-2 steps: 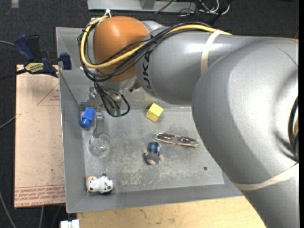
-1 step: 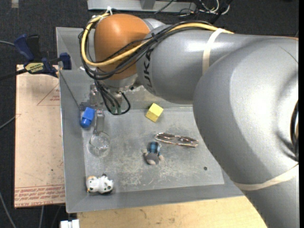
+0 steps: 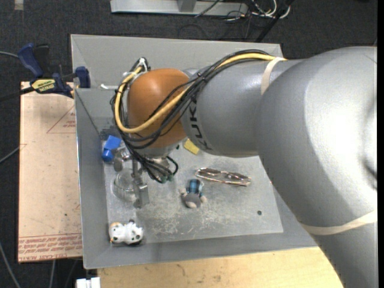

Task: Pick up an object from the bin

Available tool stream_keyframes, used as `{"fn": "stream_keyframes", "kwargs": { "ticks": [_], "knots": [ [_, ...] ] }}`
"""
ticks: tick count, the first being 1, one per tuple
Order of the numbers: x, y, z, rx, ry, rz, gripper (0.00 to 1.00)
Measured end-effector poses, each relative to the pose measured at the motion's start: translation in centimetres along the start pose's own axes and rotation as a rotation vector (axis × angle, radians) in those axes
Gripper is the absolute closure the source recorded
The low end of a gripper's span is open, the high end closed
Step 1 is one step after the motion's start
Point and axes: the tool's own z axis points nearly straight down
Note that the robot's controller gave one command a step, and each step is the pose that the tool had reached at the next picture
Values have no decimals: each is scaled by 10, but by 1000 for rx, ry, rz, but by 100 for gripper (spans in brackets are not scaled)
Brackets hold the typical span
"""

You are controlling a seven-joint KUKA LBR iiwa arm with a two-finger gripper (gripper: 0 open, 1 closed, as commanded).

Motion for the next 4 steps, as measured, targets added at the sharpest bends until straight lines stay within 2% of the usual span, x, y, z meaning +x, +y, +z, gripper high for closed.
{"fn": "stream_keyframes", "kwargs": {
  "ticks": [1, 2, 3, 4],
  "knots": [
    [21, 13, -6, -1, 7, -241, 0],
    [17, -7, -10, -1, 3, -130, 0],
    [25, -5, 7, -1, 3, -387, 0],
    [36, -1, 20, 1, -5, -471, 100]
  ]
}}
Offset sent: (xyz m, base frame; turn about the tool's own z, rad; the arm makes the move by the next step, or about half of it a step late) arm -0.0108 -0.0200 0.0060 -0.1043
